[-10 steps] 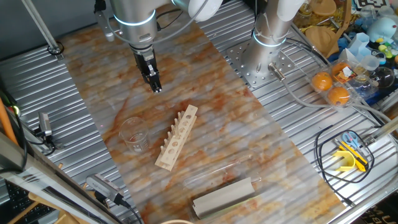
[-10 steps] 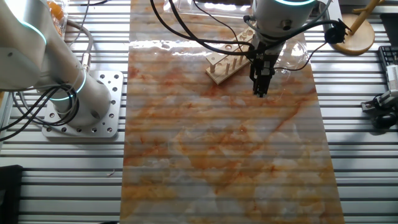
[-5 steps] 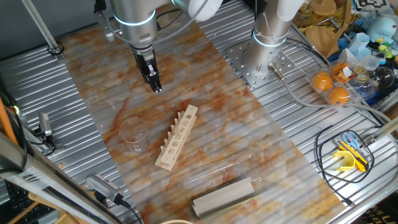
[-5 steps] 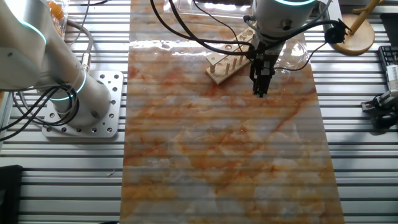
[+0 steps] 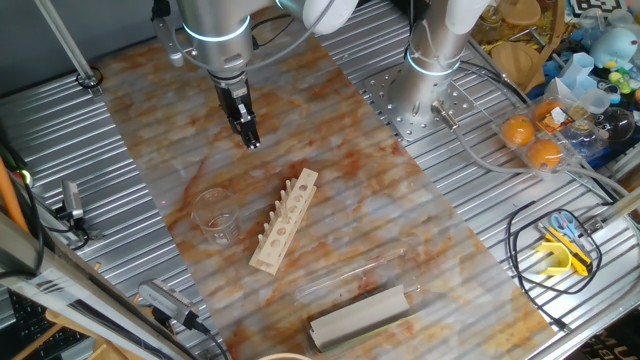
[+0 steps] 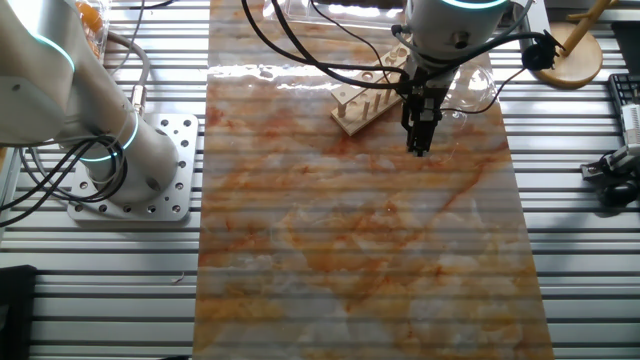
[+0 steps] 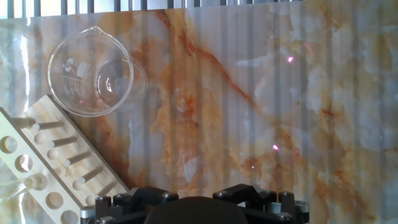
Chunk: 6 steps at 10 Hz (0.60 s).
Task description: Pour out the test tube
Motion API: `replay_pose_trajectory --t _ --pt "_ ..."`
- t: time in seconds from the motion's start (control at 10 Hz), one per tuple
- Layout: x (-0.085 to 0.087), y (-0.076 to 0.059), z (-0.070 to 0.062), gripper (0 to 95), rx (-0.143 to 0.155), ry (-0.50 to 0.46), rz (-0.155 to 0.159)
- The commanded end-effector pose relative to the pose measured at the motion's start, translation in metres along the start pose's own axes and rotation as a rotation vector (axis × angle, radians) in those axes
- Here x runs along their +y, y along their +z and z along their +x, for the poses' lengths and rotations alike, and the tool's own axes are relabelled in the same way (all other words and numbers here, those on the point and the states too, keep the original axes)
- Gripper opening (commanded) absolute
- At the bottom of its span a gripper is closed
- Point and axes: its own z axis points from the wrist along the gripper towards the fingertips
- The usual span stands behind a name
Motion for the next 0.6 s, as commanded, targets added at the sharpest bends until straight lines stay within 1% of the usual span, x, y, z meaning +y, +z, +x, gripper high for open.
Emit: replay_pose_trajectory --t 0.1,0.2,0.6 --pt "0.0 -0.0001 0.0002 0.0 0.023 -0.354 0.06" --pt "0.0001 0.0008 -0.0001 0.0 0.028 -0.362 0.07" --pt "0.0027 0.0027 -0.0029 0.0 0.025 -0.362 0.07"
